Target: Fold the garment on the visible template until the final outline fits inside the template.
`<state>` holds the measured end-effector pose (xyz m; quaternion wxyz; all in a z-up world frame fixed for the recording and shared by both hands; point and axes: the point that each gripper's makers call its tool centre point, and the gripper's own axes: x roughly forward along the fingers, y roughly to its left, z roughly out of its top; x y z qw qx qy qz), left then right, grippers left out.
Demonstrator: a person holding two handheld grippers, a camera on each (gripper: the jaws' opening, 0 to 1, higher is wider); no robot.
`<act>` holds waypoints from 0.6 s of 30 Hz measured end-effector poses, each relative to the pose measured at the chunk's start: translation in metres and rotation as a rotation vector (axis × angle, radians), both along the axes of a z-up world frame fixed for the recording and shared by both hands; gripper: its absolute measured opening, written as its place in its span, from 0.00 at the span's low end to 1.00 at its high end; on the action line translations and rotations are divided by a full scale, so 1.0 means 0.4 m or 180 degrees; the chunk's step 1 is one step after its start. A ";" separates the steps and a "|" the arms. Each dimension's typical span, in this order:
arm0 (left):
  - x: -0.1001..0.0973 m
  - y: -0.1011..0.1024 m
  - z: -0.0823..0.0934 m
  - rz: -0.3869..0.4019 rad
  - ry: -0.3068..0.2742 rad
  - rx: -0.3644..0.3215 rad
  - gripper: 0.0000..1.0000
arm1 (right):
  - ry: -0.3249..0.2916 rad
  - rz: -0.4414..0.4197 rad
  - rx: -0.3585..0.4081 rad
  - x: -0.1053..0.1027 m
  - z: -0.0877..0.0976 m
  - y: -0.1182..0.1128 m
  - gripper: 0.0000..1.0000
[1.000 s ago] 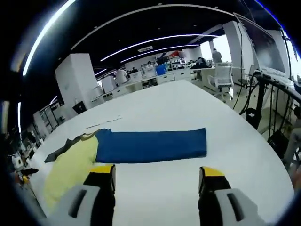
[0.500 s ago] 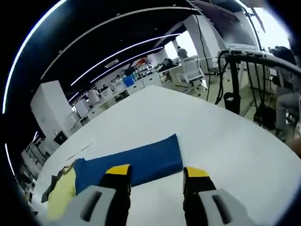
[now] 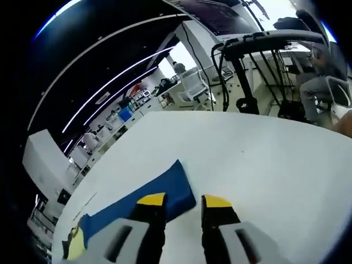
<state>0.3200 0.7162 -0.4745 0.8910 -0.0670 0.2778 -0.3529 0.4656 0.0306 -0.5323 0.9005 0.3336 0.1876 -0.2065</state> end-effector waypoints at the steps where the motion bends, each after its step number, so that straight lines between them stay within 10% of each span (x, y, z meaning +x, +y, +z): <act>1: 0.001 0.001 0.001 0.0017 -0.0001 -0.0012 0.85 | -0.0002 -0.0002 0.0007 0.002 0.001 0.003 0.16; 18: -0.013 0.009 -0.001 0.0075 0.0013 -0.0035 0.83 | -0.0028 -0.0028 -0.0032 -0.008 0.015 -0.003 0.00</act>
